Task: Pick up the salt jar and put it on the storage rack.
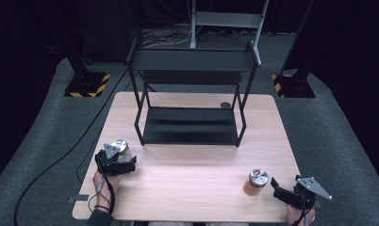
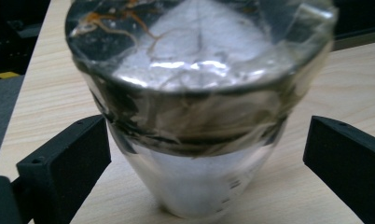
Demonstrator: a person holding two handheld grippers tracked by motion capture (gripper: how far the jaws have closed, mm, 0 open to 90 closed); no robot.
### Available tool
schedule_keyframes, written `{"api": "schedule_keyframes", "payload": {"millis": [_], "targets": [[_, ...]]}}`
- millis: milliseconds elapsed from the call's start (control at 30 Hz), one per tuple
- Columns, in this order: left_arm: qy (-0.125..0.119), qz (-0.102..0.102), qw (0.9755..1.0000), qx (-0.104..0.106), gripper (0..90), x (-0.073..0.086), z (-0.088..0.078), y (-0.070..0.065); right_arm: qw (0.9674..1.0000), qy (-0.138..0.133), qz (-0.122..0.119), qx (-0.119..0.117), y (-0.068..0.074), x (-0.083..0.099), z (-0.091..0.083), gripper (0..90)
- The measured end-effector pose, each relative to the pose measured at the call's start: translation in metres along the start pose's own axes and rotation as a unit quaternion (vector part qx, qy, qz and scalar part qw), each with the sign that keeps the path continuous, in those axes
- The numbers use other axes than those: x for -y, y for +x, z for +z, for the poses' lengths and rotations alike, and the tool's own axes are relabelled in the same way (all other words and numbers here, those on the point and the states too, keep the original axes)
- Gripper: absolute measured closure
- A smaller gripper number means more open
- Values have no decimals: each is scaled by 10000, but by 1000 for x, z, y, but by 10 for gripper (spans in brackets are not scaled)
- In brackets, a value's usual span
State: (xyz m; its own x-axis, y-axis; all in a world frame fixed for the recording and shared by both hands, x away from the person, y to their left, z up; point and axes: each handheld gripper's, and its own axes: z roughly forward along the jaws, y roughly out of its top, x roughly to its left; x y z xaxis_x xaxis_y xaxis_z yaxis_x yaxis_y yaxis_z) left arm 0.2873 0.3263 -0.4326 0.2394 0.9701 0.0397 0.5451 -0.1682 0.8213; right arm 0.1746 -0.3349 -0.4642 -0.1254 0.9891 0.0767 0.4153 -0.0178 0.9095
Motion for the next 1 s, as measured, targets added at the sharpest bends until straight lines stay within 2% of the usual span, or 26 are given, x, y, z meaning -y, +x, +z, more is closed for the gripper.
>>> {"api": "schedule_keyframes", "payload": {"millis": [100, 233, 433, 600, 1000], "targets": [[29, 4, 10000, -55, 100, -1, 1, -2, 10000, 11, -5, 5, 0, 0, 0, 0], [10, -41, 10000, 10, 171, 1, 1, 1, 10000, 10, -1, 2, 0, 0, 0, 0], [-18, -193, 9998, 56, 249, 4, 2, 5, 10000, 19, -1, 1, 0, -1, 0, 0], [-29, -239, 9997, 72, 295, 5, 2, 8, 10000, 23, 0, -5, 0, -1, 0, 0], [-72, -192, 9997, 145, 301, 7, 2, 12, 10000, 57, -52, -26, 0, -2, 1, 0]]}}
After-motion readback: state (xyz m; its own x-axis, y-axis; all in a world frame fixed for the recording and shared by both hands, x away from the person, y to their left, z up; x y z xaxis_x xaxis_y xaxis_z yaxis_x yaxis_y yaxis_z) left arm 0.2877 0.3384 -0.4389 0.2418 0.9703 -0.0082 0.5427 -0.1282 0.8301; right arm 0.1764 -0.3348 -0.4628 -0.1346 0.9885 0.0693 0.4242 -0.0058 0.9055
